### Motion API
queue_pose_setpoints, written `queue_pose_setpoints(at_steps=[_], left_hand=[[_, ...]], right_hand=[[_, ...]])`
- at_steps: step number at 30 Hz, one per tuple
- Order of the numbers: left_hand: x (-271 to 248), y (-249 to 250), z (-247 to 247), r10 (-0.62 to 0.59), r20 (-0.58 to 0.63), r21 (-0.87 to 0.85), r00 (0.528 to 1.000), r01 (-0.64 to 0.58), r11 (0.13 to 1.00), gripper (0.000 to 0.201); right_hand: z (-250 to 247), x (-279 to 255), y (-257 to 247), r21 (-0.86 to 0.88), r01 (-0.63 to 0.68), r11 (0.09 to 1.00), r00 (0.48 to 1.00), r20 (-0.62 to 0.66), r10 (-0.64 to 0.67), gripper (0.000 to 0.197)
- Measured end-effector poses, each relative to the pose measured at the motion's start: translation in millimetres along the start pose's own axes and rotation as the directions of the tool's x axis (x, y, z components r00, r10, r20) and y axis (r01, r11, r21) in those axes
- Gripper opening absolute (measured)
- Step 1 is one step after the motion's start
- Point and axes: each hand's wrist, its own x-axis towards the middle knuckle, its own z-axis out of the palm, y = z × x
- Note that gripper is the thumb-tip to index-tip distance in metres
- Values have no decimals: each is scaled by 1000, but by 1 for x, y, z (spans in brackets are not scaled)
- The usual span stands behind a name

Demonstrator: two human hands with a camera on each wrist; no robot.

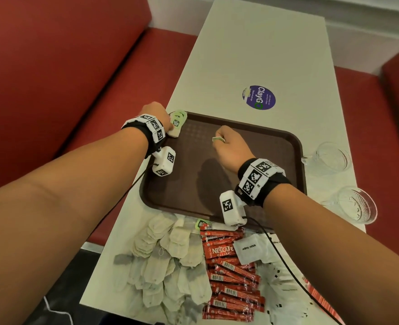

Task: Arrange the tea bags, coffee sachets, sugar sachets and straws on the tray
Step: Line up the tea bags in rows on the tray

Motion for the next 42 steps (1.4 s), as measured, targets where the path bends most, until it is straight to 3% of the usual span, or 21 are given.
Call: queue_pose_setpoints(at_steps=[4, 14, 17, 20, 24, 30, 34, 37, 42], left_hand=[[1, 3, 3, -7, 0, 77, 1000, 7, 997, 22], [2, 26, 1, 121, 31, 163, 992, -125, 979, 35], [1, 36, 0, 127, -7, 196, 992, -123, 973, 35], [5, 44, 6, 206, -39, 237, 978, -191, 952, 30], [8, 53, 11, 298, 48, 260, 953, -300, 918, 39], [17, 49, 13, 269, 22, 336, 963, -260, 905, 29], [16, 43, 12, 261, -6, 292, 965, -248, 924, 26], [7, 38, 6, 264, -45, 168, 964, -253, 953, 27], [-34, 36, -21, 474, -56, -118, 879, -477, 871, 24]], right_hand=[[0, -1, 3, 7, 2, 1000, 1000, 6, -2, 22], [-2, 0, 5, 0, 9, 1000, 1000, 23, -9, 22], [-5, 0, 7, -9, 11, 1000, 1000, 20, -11, 22], [-8, -1, 10, -10, 1, 1000, 1000, 21, -1, 21], [-10, -1, 13, -1, -17, 1000, 999, 29, 17, 17], [-13, -1, 15, -1, -14, 1000, 999, 30, 14, 20], [-12, 1, 19, 29, -34, 999, 999, 34, 33, 19], [-10, 2, 18, 34, -42, 999, 999, 32, 41, 16], [-1, 8, 16, 97, -23, 995, 1000, -9, 24, 13]])
